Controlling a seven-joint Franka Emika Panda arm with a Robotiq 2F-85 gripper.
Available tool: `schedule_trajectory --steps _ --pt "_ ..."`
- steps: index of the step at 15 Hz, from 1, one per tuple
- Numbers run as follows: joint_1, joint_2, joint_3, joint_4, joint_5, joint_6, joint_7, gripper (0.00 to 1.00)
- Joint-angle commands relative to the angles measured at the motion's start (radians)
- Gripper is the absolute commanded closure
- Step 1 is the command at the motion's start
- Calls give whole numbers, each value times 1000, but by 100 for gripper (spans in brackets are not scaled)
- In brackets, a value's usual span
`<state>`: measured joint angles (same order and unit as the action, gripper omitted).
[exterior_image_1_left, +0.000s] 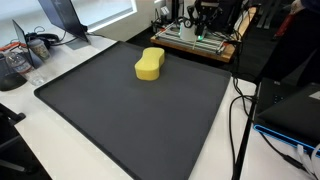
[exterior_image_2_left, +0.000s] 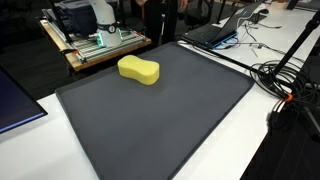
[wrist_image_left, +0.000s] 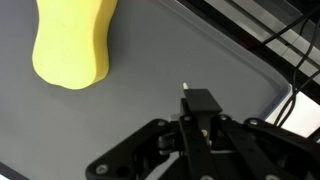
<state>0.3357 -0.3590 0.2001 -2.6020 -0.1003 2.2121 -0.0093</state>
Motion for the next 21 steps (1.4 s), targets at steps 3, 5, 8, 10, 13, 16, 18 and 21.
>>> schedule_trajectory --steps 3,5,8,10,13,16,18,21 --pt "-12 -333 -75 -141 79 -62 -134 97" --pt "-29 -437 -119 -169 78 -84 -151 97" --pt "-83 -563 -176 -183 56 -109 -160 97" --pt "-131 -602 -215 -147 54 -125 -159 97" --pt "-214 -654 -266 -138 51 -120 -142 97" --pt "-306 -671 -309 -137 50 -110 -115 97" --pt "-368 -653 -324 -126 44 -93 -87 97" --pt "-455 -588 -322 -103 30 -60 -24 97"
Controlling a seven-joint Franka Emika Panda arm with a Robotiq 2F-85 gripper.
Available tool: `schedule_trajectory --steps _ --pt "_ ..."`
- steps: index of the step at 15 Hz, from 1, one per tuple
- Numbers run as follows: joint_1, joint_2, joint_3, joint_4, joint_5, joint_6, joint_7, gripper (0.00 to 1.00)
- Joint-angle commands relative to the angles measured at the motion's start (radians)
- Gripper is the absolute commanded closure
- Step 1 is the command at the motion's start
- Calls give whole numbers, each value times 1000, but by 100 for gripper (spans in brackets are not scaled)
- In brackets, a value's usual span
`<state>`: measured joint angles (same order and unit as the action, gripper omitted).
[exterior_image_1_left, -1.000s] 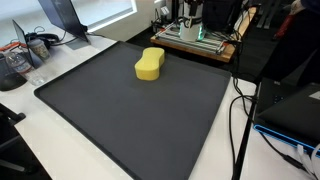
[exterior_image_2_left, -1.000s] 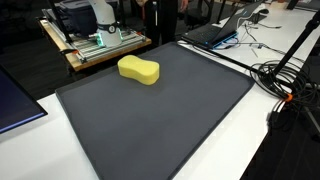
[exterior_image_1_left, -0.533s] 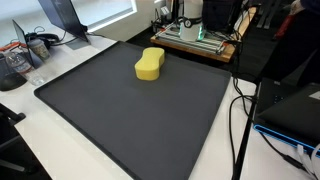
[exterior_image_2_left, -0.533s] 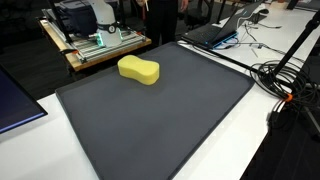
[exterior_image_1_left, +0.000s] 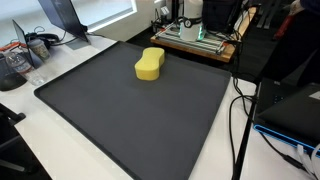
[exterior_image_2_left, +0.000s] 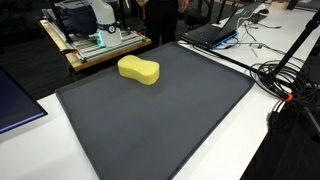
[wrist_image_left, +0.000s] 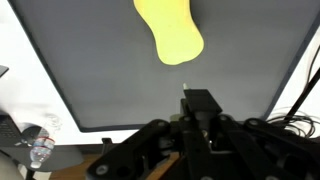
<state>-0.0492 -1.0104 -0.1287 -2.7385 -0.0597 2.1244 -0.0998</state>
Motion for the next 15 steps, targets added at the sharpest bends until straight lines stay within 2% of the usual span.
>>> schedule_trajectory --steps 1,4,7,11,15 --pt "-98 88 15 42 -19 40 92 97" --pt "-163 174 24 73 -37 72 149 97" --pt "-195 276 15 123 -42 71 167 97" --pt "-190 406 10 185 -36 55 154 97" --pt "-170 539 37 215 -41 80 169 97"
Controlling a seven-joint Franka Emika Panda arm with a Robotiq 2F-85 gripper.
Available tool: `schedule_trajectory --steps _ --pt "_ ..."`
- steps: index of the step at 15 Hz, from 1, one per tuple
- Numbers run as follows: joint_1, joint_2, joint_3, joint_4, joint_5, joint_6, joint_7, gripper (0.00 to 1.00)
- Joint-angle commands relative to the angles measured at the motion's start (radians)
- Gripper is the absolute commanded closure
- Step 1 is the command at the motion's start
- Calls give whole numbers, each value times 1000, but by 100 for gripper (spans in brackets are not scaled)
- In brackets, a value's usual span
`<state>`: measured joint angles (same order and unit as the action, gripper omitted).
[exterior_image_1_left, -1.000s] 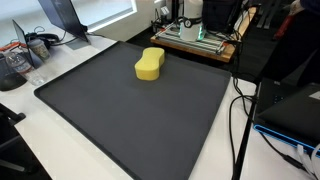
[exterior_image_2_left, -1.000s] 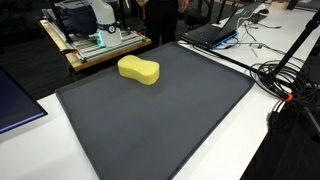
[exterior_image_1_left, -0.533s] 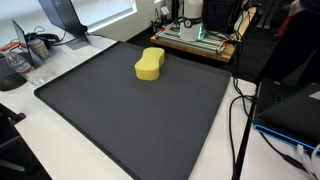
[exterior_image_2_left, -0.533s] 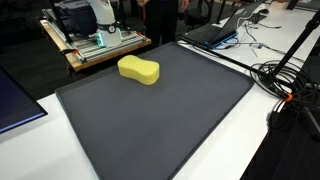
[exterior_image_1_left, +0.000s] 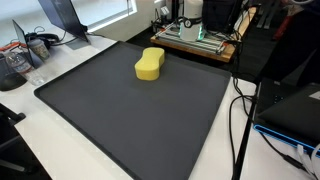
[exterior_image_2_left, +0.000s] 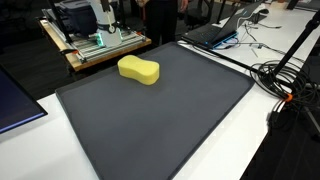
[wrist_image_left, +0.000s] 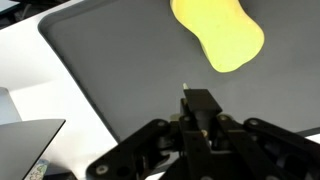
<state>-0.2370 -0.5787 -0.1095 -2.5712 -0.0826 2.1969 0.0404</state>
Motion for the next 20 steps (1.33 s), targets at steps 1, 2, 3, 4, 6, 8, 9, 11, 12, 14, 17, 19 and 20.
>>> schedule_trajectory --steps 1,2,3,4,6,8,9,11,12,14,17,19,20 --pt "28 135 24 49 -15 14 27 97" --pt "37 162 33 47 -17 20 30 97" --pt "46 187 43 42 -22 33 33 97" --pt "57 211 47 39 -18 44 29 97" --pt "76 256 59 31 -21 83 29 97" --pt "97 300 70 21 -22 141 26 97" --pt "106 323 76 19 -24 165 27 97" --pt "124 369 92 9 -41 223 33 97" --pt "133 390 100 7 -51 244 33 97" --pt "140 375 86 8 -30 219 12 88" --pt "153 416 95 9 -40 243 12 88" --pt "152 418 95 10 -42 244 12 97" --pt "156 431 96 15 -43 239 2 97"
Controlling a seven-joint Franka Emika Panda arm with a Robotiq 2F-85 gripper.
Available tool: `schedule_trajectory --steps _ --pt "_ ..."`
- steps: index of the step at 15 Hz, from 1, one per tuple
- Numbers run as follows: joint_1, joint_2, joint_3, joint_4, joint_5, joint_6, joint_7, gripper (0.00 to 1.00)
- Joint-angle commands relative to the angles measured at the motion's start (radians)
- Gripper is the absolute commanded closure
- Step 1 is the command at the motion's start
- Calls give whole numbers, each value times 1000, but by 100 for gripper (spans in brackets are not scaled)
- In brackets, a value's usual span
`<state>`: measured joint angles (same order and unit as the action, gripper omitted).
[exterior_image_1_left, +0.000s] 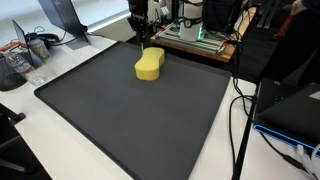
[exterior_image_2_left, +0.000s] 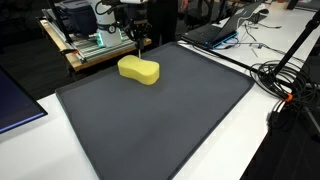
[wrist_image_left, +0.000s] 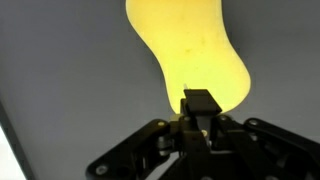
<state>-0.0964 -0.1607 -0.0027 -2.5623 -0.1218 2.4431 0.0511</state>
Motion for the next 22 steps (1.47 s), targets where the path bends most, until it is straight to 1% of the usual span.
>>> schedule_trajectory --steps 1,2,8,10,16,22 --pt "16 32 -7 12 -12 -4 -4 97" --pt "25 49 -5 16 -1 4 -24 97" --pt "61 139 3 34 -26 28 -72 97" --pt "65 171 -3 42 -9 43 -114 97" --pt "40 265 -37 73 19 49 -187 97" --pt "21 333 -47 97 108 24 -274 97"
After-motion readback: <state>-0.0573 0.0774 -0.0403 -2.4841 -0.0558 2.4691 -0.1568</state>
